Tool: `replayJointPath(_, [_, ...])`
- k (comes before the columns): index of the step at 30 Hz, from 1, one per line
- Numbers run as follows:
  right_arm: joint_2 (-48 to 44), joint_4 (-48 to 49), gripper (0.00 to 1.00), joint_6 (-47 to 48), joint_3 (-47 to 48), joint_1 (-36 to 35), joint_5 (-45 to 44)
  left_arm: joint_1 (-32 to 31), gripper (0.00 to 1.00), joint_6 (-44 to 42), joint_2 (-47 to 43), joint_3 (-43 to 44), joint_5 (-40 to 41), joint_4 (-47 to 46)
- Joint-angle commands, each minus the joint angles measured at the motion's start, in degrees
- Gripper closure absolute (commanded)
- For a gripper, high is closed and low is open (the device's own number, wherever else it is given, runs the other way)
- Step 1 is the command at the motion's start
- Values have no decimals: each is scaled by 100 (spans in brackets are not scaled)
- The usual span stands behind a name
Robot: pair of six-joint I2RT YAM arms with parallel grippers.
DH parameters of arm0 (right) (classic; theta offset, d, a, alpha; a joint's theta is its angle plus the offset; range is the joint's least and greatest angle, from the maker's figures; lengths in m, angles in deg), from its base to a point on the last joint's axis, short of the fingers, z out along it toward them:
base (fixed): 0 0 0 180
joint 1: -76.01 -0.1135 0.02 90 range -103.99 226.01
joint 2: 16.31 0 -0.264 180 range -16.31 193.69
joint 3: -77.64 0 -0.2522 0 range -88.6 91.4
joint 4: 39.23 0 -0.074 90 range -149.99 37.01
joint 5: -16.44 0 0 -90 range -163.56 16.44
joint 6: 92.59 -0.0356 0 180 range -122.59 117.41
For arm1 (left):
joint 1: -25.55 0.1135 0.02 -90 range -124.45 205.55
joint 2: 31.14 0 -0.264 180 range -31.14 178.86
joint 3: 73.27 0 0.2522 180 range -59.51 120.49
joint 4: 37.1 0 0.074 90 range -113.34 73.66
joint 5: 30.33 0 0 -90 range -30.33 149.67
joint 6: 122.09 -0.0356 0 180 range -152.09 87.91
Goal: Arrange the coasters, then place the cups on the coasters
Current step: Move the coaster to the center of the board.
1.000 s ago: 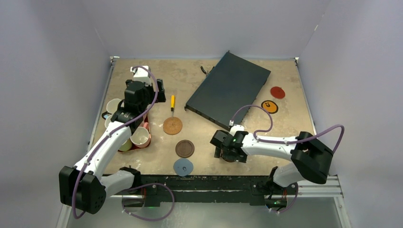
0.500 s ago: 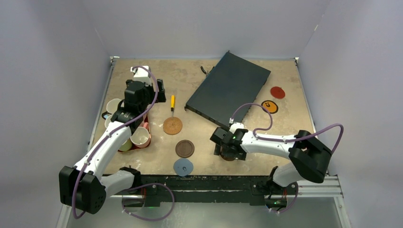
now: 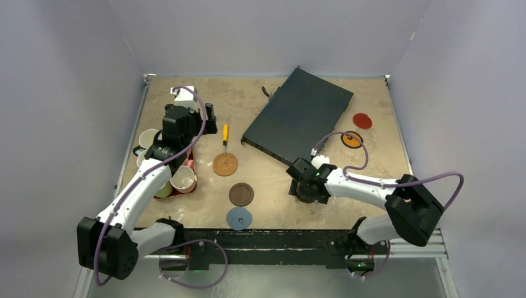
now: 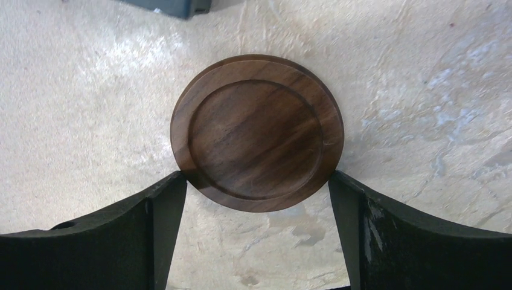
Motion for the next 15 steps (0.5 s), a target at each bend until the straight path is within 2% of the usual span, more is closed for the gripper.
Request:
replayJointPath(1, [97, 96, 15, 195, -487, 284, 238, -62, 1, 107, -75, 131, -88, -150])
replayJointPath(7, [211, -99, 18, 388, -311, 354, 170, -81, 1, 124, -91, 129, -110, -154])
replayJointPath(15, [491, -351, 15, 591, -19, 437, 81, -98, 1, 134, -110, 122, -114, -154])
